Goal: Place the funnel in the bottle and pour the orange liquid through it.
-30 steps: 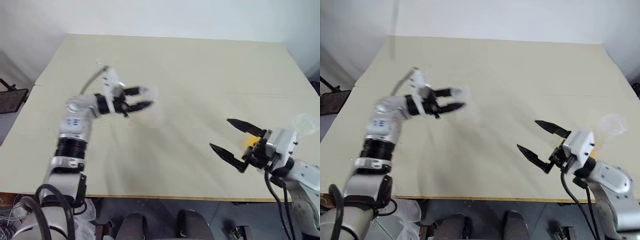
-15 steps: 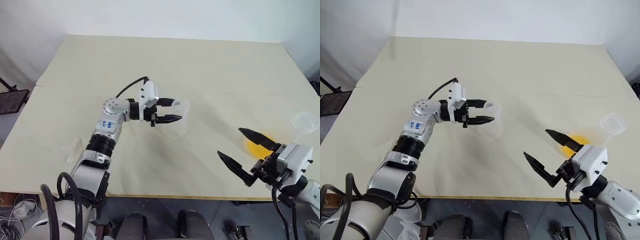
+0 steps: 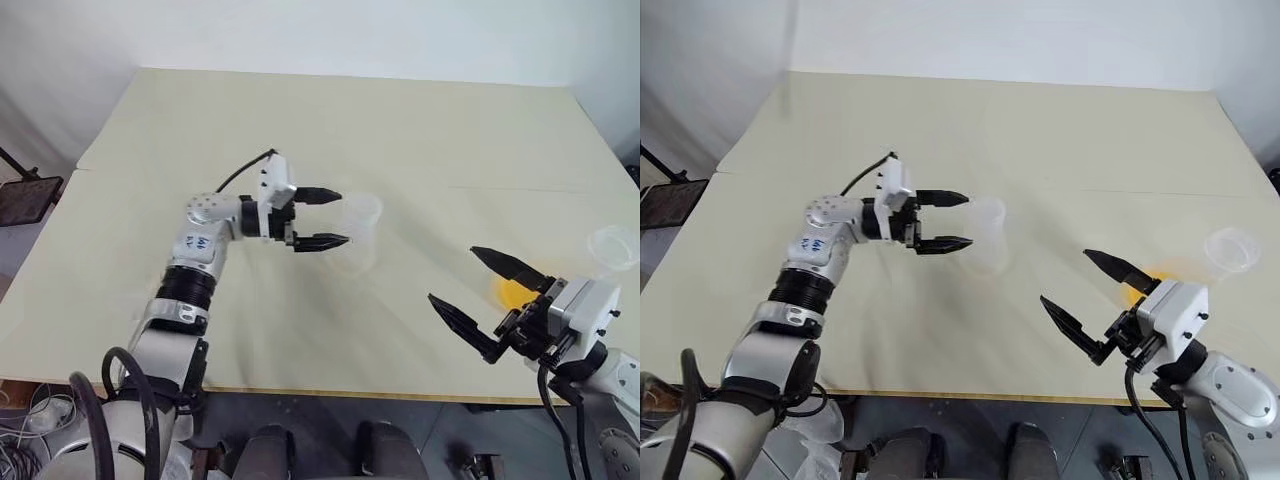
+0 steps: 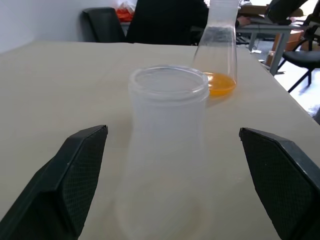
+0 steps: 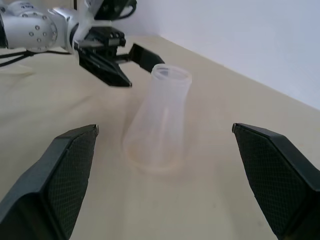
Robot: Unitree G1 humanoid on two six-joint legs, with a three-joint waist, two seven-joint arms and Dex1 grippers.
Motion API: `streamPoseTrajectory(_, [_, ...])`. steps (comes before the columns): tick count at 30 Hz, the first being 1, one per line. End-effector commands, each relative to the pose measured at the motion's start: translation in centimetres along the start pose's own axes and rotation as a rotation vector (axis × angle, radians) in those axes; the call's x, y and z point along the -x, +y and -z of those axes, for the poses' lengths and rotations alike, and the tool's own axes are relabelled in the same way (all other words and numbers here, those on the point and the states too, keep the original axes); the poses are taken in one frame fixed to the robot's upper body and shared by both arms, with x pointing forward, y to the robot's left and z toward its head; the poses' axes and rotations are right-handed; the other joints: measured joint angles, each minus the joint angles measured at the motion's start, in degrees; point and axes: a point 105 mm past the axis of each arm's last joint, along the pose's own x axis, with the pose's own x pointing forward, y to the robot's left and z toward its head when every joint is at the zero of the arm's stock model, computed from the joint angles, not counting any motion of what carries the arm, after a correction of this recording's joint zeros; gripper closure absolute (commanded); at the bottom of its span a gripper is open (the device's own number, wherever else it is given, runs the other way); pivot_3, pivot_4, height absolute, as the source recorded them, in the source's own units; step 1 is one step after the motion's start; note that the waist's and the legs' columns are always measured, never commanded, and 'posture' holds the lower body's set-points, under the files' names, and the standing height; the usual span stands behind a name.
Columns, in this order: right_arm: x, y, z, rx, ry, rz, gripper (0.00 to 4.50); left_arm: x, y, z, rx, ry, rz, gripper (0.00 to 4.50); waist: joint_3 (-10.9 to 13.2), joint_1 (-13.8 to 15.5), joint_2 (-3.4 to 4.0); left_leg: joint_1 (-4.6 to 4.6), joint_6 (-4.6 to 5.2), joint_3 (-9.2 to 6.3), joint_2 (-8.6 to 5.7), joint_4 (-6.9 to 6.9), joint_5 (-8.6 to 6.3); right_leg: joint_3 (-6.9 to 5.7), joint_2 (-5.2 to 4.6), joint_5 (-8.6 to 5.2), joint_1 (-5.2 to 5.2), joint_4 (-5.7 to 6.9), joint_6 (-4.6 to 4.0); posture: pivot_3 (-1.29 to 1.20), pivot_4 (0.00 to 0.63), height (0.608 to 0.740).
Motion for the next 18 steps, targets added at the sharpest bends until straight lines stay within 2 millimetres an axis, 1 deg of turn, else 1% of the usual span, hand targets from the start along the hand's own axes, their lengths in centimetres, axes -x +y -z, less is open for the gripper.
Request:
streamPoseTrajectory(1, [-0.5,0.2,-0.2,0.005,-0.017,-0.05,0.0,2.2,0.4,-2.2,-0.097,-0.068,-0.045,0.02,0.0,-0.07,0.0,0.01,0.0,0.0,0.0,0.0,0.0,0.0,0.0,0.0,0.0,0.0,0.0,0.0,0.15,0.74])
streamPoseTrajectory(4, [-1.3,0.3,-0.2,-0.006,-0.036,-0.102,0.0,5.2,1.3,-3.8,-0.147,-0.139,-0.199,0.02,-0.01,-0.35,0.01,0.01,0.0,-0.03,0.03,0.01,0.0,0.0,0.0,0.0,0.0,0.02,0.0,0.0,0.15,0.74])
streamPoseTrajectory(6, [-2.3,0.5,-0.3,-0.023,-0.06,-0.148,0.0,7.8,1.3,-3.9,-0.171,-0.141,-0.321,0.02,-0.01,-1.12,0.01,0.01,0.0,-0.06,0.04,0.03,0.0,0.0,0.0,0.0,0.0,0.02,0.0,0.0,0.15,0.74])
streamPoseTrajectory(8, [-3.2,0.7,-0.5,-0.039,-0.08,-0.199,0.0,10.5,0.5,-3.2,-0.165,-0.116,-0.409,0.02,-0.02,-1.65,0.03,0.05,0.0,-0.32,0.08,0.02,0.0,0.03,0.01,0.0,0.0,0.04,0.0,0.0,0.15,0.74])
streamPoseTrajectory(11, [-4.6,1.5,-0.6,-0.063,-0.104,-0.304,0.0,14.9,-1.5,-2.1,-0.143,-0.073,-0.576,0.02,-0.02,-2.45,0.04,0.13,-0.01,-0.54,0.1,-0.03,0.0,0.05,0.01,0.0,0.01,0.09,0.0,0.0,0.15,0.74])
streamPoseTrajectory(12, [-5.2,1.8,-0.7,-0.074,-0.116,-0.346,0.0,17.0,-2.5,-1.7,-0.125,-0.062,-0.659,0.02,-0.02,-2.73,0.03,0.12,-0.01,-0.57,0.08,-0.03,0.0,0.05,-0.01,0.0,0.02,0.09,0.0,0.0,0.15,0.74])
streamPoseTrajectory(15, [-6.2,2.5,-0.8,-0.091,-0.141,-0.436,0.0,21.5,-5.3,-0.9,-0.104,-0.014,-0.867,0.02,-0.01,-2.78,0.03,0.11,0.0,-0.61,0.08,-0.02,0.0,0.09,-0.04,0.0,0.04,0.07,0.0,0.0,0.15,0.74])
streamPoseTrajectory(18, [-6.9,3.0,-0.9,-0.092,-0.157,-0.509,0.0,24.9,-8.3,-0.9,-0.093,0.008,-1.053,0.02,-0.01,-2.44,0.01,0.09,0.0,-0.71,0.11,-0.01,0.0,0.08,-0.05,0.0,0.08,0.05,0.0,0.0,0.15,0.74])
